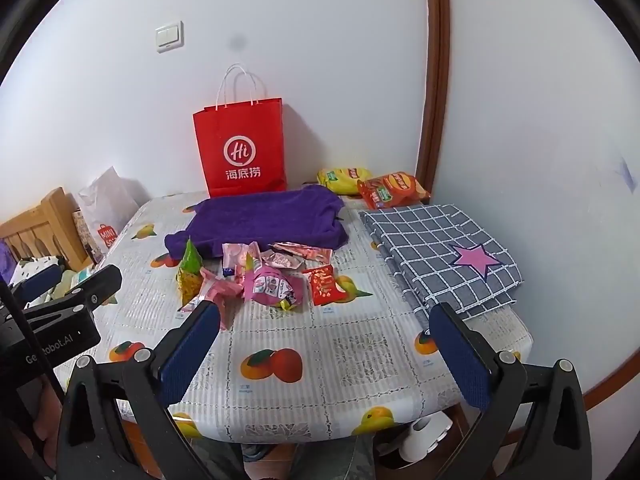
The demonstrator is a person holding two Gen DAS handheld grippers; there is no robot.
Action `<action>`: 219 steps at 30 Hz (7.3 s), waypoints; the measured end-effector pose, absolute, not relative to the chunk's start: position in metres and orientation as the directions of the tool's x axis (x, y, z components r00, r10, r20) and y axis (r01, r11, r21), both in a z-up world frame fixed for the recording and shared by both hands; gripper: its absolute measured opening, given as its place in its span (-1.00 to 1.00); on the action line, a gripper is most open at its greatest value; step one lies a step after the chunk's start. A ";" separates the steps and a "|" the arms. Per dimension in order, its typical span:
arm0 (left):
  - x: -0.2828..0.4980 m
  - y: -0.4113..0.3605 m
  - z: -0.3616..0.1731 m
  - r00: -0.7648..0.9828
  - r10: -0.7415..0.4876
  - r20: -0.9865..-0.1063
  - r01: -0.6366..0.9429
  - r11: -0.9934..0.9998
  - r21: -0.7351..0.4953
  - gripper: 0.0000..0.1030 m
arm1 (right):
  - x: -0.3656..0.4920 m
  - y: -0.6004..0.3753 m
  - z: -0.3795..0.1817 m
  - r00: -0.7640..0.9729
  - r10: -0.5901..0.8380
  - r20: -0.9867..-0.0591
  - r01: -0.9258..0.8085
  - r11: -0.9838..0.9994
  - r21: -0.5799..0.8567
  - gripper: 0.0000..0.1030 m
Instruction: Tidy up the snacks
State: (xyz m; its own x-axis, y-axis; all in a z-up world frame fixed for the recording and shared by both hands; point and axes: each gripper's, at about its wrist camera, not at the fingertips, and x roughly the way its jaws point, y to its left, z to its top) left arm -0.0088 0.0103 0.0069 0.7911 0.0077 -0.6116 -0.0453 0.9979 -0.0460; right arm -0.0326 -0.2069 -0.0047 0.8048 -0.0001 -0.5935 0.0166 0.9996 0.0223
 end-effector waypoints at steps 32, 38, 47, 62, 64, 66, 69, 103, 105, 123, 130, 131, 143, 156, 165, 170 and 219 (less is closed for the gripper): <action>-0.018 0.013 0.002 0.804 0.023 -0.595 -0.061 0.997 -0.044 0.98 | -0.035 -0.206 -0.013 0.800 0.007 -0.600 0.021 0.999 0.040 0.99; -0.019 0.012 0.003 0.806 0.020 -0.592 -0.058 0.997 -0.046 0.98 | -0.035 -0.205 -0.013 0.800 0.008 -0.600 0.021 0.999 0.041 0.99; -0.019 0.012 0.003 0.806 0.020 -0.592 -0.057 0.997 -0.045 0.98 | -0.036 -0.204 -0.015 0.799 0.006 -0.601 0.020 0.999 0.038 0.99; -0.021 0.012 0.003 0.806 0.021 -0.591 -0.059 0.997 -0.045 0.98 | -0.037 -0.201 -0.015 0.799 0.005 -0.601 0.019 0.999 0.033 0.99; -0.021 0.012 0.003 0.807 0.022 -0.590 -0.060 0.997 -0.045 0.98 | -0.036 -0.200 -0.016 0.800 0.001 -0.600 0.021 0.999 0.030 0.99; -0.021 0.012 0.003 0.808 0.022 -0.589 -0.060 0.997 -0.044 0.98 | -0.036 -0.200 -0.016 0.797 0.002 -0.604 0.022 0.999 0.033 0.99; -0.021 0.012 0.003 0.808 0.023 -0.588 -0.060 0.997 -0.042 0.98 | -0.035 -0.200 -0.016 0.798 0.003 -0.603 0.024 0.999 0.036 0.99; 0.070 0.068 -0.091 0.686 0.057 -0.725 -0.135 0.990 -0.050 0.98 | 0.075 -0.195 -0.103 0.698 0.097 -0.710 -0.028 0.994 0.108 0.96; 0.078 0.074 -0.100 0.671 0.054 -0.740 -0.141 0.988 -0.056 0.98 | 0.088 -0.186 -0.111 0.682 0.125 -0.720 -0.057 0.991 0.119 0.96; 0.115 0.101 -0.126 0.644 -0.025 -0.765 -0.100 0.988 -0.117 0.97 | 0.186 -0.146 -0.180 0.517 0.175 -0.838 -0.099 0.985 0.144 0.79; 0.131 0.086 -0.138 0.625 -0.087 -0.776 -0.056 0.986 -0.156 0.97 | 0.188 -0.143 -0.189 0.518 0.167 -0.839 -0.113 0.986 0.126 0.43; 0.134 0.084 -0.140 0.620 -0.085 -0.780 -0.055 0.987 -0.151 0.97 | 0.187 -0.144 -0.188 0.522 0.166 -0.837 -0.115 0.986 0.124 0.42; 0.161 0.074 -0.168 0.553 -0.070 -0.831 -0.062 0.990 -0.125 0.74 | 0.166 -0.141 -0.177 0.578 0.146 -0.803 -0.163 0.985 0.061 0.30; 0.174 0.066 -0.181 0.518 -0.109 -0.848 -0.033 0.989 -0.147 -0.04 | 0.149 -0.149 -0.175 0.590 0.147 -0.794 -0.165 0.985 0.059 0.28; 0.159 0.076 -0.167 0.522 -0.097 -0.848 -0.040 0.990 -0.138 -0.27 | 0.139 -0.157 -0.166 0.592 0.153 -0.791 -0.145 0.986 0.082 0.28; 0.145 0.086 -0.158 0.521 -0.114 -0.846 -0.048 0.986 -0.162 -0.28 | 0.130 -0.158 -0.155 0.600 0.161 -0.784 -0.143 0.985 0.093 0.22; 0.201 0.081 -0.056 0.648 -0.144 -0.748 0.025 0.985 -0.168 -0.29 | 0.203 -0.151 -0.051 0.721 0.204 -0.662 -0.182 0.978 0.104 0.10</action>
